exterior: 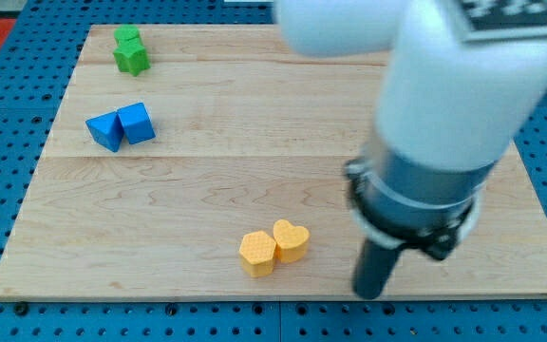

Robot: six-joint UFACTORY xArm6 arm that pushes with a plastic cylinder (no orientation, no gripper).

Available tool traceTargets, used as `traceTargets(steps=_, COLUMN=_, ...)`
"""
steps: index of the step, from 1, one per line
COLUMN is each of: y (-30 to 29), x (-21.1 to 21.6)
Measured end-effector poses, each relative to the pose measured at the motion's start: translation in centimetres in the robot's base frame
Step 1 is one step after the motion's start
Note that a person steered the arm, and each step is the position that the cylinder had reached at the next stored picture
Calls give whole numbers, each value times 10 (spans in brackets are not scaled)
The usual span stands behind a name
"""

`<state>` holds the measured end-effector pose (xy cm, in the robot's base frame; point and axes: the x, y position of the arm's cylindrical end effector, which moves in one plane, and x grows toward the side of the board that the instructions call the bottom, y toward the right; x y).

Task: Push the yellow heart right a bit

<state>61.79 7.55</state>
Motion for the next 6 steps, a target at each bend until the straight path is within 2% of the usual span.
traceTargets(steps=2, y=-90, x=-8)
traceTargets(steps=3, y=-97, x=-37)
traceTargets(steps=4, y=-91, x=-28)
traceTargets(steps=5, y=-35, x=-29)
traceTargets(steps=6, y=-17, x=-39)
